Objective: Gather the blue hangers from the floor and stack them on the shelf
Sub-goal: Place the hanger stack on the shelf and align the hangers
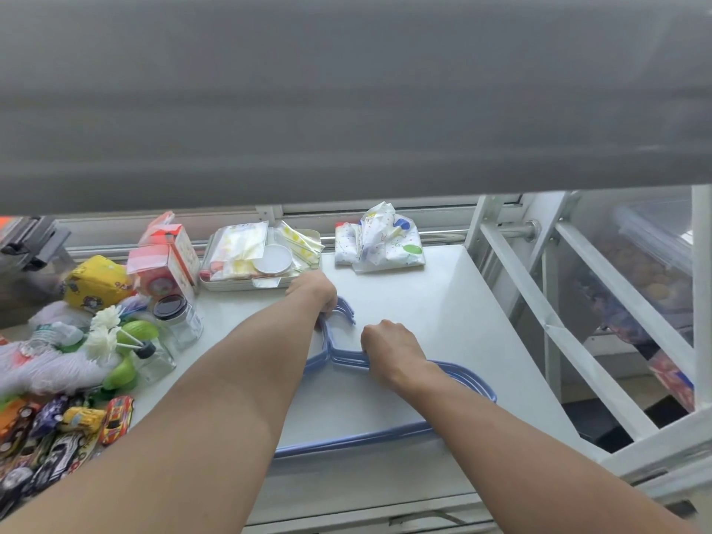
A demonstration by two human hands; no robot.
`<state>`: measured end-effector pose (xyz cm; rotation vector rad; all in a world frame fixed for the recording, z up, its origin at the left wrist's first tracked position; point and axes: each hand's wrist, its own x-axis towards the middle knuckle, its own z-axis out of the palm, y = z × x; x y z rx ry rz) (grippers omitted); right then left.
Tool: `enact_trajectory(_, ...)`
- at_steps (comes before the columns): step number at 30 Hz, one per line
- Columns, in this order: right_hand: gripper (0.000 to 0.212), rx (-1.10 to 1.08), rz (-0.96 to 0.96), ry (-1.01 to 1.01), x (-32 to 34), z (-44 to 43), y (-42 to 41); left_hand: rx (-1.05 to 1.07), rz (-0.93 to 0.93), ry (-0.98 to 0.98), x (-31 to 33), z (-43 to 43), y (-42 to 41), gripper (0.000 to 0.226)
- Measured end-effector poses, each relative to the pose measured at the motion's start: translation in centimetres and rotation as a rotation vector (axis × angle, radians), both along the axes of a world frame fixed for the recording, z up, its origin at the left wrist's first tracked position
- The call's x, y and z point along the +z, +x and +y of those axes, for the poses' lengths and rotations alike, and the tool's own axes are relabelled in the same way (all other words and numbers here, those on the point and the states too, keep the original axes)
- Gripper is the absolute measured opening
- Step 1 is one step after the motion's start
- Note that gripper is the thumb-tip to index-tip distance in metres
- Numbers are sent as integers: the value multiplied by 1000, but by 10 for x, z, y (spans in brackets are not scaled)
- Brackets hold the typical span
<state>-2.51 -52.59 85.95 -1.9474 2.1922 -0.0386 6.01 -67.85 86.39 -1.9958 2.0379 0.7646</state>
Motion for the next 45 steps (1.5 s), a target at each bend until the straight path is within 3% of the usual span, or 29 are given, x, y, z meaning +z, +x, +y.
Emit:
enact_trajectory(3,30,-1,1,2,0,0,0,-13,-1,-15,6,4,0,9)
enact_trajectory(10,29,5,2,17,1,0,0,-42,17,7,9,6,4,21)
enact_trajectory(15,29,-2,2,6,-1,0,0,-67,165,133,23,9,17,45)
enact_trajectory(19,29,-4,3,-7,0,1,0,-80,309,167,41,17,63,50)
enact_trajectory(21,28,-4,3,1,2,1,0,-192,228,228,42,30,95,47)
enact_trajectory(23,28,-5,0,8,3,1,1,-387,34,264,32,48,125,45)
enact_trajectory(26,28,-9,2,13,2,1,2,-604,-214,38,10,69,155,37)
enact_trajectory(28,29,-14,2,19,2,1,2,-655,-243,-143,2,78,163,28)
enact_trajectory(32,28,-19,1,27,3,1,3,-717,-272,-332,-1,87,163,36)
enact_trajectory(45,26,4,5,73,11,-4,4,-682,-265,-335,-2,88,164,41)
